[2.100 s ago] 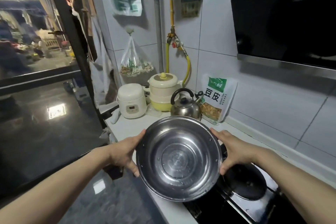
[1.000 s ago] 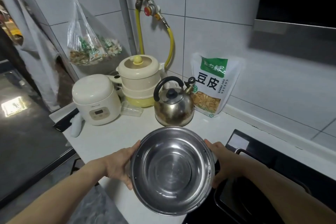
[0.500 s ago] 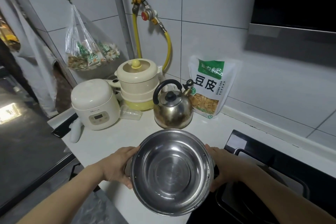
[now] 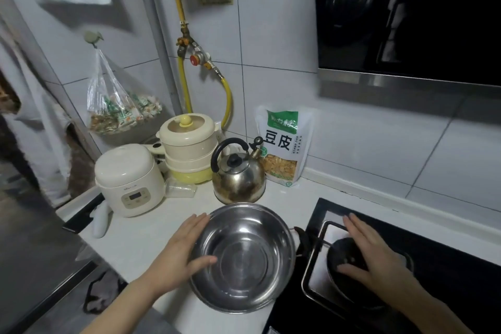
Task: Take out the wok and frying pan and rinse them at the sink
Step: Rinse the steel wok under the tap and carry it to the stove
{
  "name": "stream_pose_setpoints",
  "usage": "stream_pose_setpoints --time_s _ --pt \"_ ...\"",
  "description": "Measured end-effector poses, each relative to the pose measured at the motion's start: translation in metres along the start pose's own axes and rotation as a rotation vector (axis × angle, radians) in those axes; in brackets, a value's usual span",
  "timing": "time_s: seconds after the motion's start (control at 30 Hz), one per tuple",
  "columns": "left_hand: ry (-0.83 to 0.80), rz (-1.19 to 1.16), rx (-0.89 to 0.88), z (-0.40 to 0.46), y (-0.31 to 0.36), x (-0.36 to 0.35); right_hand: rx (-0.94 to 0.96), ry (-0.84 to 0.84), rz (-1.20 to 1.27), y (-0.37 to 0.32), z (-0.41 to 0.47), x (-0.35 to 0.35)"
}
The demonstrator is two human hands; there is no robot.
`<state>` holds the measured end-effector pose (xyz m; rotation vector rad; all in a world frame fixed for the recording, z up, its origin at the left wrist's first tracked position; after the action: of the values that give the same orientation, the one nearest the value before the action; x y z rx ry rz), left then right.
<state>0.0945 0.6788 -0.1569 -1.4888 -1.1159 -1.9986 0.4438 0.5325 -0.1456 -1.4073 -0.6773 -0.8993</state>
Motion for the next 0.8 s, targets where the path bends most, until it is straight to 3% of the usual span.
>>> stream_pose_setpoints --time_s 0.27,0.8 --pt "0.071 -0.016 -0.187 0.003 0.112 0.022 -0.190 0.175 0.006 0.064 -0.145 0.078" --pt "-0.072 -0.214 -0.834 -0.079 0.549 -0.082 -0.604 0.506 -0.112 0.123 -0.549 0.222"
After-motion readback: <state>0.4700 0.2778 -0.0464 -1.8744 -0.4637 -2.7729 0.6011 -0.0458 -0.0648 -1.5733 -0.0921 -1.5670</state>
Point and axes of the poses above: each hand's wrist, its own z-axis towards the middle knuckle, its own x-axis out of the back of the hand, y = z × x, the point moved 10 cm from there along z, towards the middle knuckle, and after that the axes turned 10 degrees about z, right-handed, at the moved point
